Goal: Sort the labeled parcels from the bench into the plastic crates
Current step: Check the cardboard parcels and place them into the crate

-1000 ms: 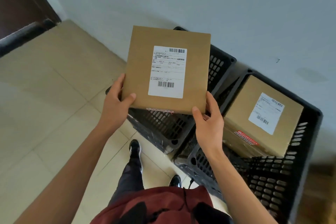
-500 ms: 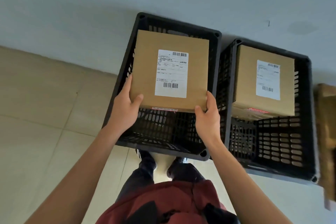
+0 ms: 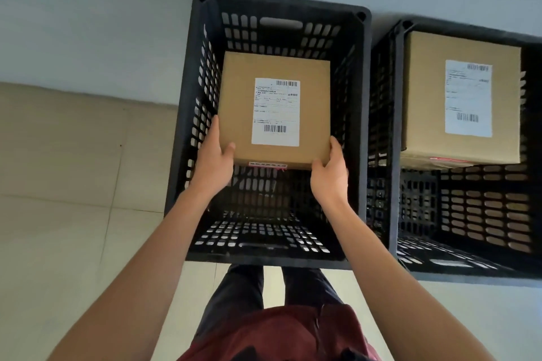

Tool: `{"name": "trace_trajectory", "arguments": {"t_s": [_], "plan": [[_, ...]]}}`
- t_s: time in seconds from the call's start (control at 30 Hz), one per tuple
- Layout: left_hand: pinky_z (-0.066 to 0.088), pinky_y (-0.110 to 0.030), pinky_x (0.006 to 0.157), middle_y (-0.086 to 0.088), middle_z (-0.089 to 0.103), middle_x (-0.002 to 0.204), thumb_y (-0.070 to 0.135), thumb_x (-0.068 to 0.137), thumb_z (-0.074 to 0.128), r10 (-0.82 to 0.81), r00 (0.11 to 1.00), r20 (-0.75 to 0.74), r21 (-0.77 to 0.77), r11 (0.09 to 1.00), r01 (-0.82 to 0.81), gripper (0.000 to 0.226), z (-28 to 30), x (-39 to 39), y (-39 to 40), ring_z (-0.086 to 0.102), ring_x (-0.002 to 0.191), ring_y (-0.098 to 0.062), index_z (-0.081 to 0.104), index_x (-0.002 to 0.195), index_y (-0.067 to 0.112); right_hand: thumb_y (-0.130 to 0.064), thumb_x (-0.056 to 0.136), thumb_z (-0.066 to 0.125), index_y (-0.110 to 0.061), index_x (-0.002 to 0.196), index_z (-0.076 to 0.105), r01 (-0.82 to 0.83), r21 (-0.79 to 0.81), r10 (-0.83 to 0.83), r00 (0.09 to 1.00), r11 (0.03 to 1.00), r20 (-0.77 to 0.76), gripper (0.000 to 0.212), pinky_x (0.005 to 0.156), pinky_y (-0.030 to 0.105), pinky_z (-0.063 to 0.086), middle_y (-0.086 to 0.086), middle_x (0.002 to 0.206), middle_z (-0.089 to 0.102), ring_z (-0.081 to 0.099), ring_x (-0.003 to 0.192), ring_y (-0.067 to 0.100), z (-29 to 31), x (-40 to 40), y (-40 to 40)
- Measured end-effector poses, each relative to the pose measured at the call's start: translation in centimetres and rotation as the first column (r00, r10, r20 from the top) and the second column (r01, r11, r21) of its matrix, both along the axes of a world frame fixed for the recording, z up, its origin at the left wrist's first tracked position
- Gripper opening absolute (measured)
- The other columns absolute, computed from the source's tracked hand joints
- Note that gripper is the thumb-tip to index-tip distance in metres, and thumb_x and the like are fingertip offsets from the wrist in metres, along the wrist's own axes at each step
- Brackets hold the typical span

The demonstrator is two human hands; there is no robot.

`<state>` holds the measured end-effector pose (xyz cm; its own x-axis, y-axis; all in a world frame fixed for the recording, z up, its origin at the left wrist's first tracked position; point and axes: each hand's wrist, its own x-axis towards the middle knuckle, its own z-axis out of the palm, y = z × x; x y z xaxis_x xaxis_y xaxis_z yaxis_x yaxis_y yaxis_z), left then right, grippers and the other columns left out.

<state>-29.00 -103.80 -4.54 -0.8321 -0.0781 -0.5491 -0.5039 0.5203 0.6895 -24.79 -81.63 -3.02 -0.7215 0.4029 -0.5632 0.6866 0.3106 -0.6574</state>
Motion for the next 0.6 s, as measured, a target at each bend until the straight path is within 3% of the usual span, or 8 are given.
{"name": "trace_trajectory", "arguments": {"t_s": [0.07,0.2,0.37,0.53,0.6], "plan": [[0.026,-0.045,0.127,0.003,0.028,0.169,0.02,0.11,0.049,-0.006,1.0,0.026,-0.008,1.0,0.006,0.071,-1.3,-0.8,0.1,0.029,0.154,-0.02,0.007,0.167,0.03,-0.006,0.107,0.045,-0.031,0.164,0.023,0.02,-0.024,-0.02,1.0,1.0,0.013,0.066,0.104,0.048,0.054,-0.003,0.145,0.052,0.059,0.123,0.022,-1.5,-0.9,-0.1],[0.03,-0.042,0.125,-0.001,0.036,0.165,0.017,0.109,0.051,-0.036,0.999,0.028,-0.035,0.999,0.037,0.068,-3.5,-2.2,0.2,0.035,0.15,-0.021,0.015,0.166,0.027,-0.003,0.107,0.044,-0.028,0.162,0.028,0.064,-0.013,-0.063,0.996,0.998,0.067,0.063,0.116,0.038,0.041,0.002,0.152,0.05,0.048,0.137,0.019,-4.4,-2.2,-0.2],[0.029,-0.023,0.112,-0.004,0.039,0.163,0.012,0.108,0.051,-0.067,0.997,0.029,-0.036,0.997,0.068,0.065,-5.7,-3.8,0.5,0.04,0.148,-0.02,0.02,0.165,0.019,-0.007,0.108,0.045,-0.028,0.162,0.032,0.082,0.028,-0.084,0.992,0.996,0.094,0.059,0.116,0.038,0.038,0.005,0.153,0.049,0.046,0.14,0.024,-7.4,-3.0,-0.2],[0.021,-0.019,0.113,-0.001,0.034,0.166,0.007,0.107,0.051,-0.093,0.996,0.006,-0.025,0.995,0.093,0.066,-7.1,-4.9,1.3,0.035,0.15,-0.016,0.02,0.165,0.018,-0.004,0.108,0.045,-0.025,0.162,0.032,0.118,0.044,-0.122,0.989,0.992,0.079,0.06,0.106,0.021,0.034,0.007,0.151,0.051,0.05,0.137,0.024,-9.0,-4.0,0.4],[0.017,-0.021,0.117,-0.001,0.025,0.17,0.007,0.107,0.052,-0.136,0.99,0.023,-0.034,0.99,0.137,0.07,-7.7,-5.6,1.6,0.027,0.153,-0.016,0.017,0.166,0.019,-0.004,0.107,0.045,-0.027,0.163,0.029,0.131,0.043,-0.134,0.987,0.991,0.091,0.063,0.106,0.022,0.035,0.009,0.151,0.049,0.048,0.138,0.025,-9.5,-4.7,0.5]]}}
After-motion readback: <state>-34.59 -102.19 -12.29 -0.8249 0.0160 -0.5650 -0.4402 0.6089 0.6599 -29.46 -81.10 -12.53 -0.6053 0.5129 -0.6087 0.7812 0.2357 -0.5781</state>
